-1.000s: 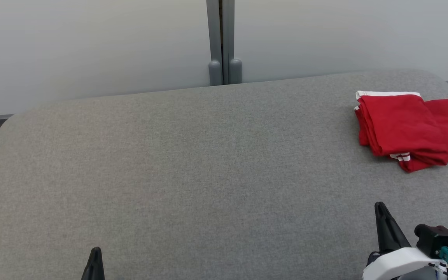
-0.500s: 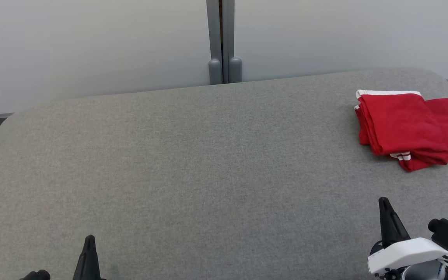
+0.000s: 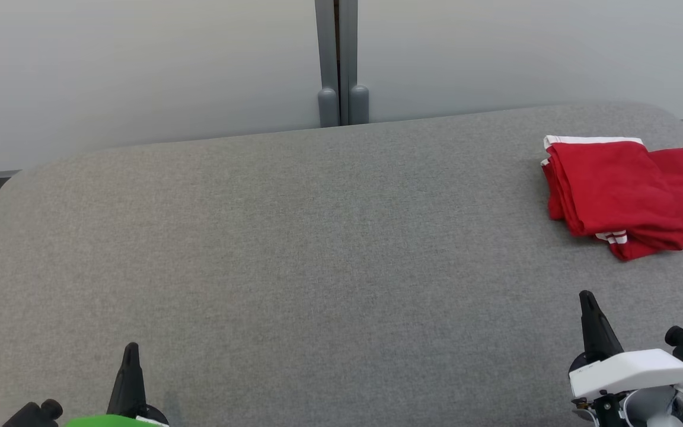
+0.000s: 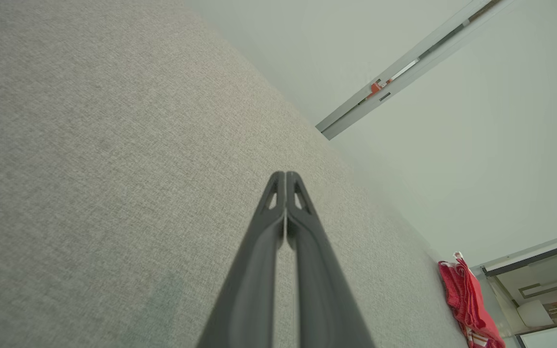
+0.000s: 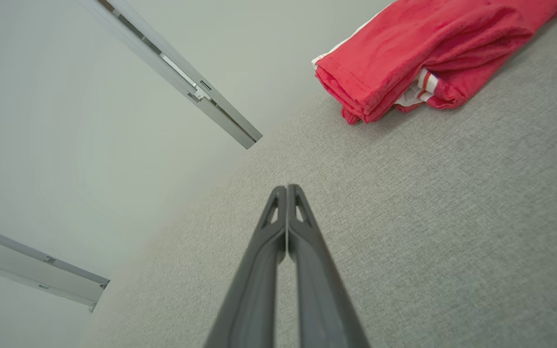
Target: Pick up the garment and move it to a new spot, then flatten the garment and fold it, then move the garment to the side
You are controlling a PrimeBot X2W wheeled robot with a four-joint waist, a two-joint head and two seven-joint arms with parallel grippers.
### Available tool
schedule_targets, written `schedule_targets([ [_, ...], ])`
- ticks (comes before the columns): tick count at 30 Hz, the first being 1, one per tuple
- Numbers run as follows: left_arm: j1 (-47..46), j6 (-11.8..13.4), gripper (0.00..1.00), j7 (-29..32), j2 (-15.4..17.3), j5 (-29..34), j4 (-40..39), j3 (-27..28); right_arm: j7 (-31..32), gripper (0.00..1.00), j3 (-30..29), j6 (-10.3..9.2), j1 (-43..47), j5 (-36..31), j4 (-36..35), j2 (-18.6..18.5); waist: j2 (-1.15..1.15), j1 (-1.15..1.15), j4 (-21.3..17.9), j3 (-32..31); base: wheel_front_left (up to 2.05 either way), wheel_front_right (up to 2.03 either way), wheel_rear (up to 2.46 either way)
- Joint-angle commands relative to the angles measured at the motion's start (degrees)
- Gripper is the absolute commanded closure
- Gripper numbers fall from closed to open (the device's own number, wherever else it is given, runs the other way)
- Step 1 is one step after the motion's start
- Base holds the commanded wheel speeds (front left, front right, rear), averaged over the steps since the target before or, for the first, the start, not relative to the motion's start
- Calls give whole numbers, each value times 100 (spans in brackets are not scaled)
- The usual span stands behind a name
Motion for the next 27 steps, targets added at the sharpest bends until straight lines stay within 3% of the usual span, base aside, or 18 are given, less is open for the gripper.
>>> schedule_targets([
  [1,-171,-23,100,46,35,-188,-40,40,44,100,-21,-3,-141,207,-43,-27,0,0,0,2,0,0,0],
  [27,-593,-44,100,492,42,-1744,56,179,488,100,-96,-4,-388,2111,12,-30,0,0,7,48,0,0,0],
])
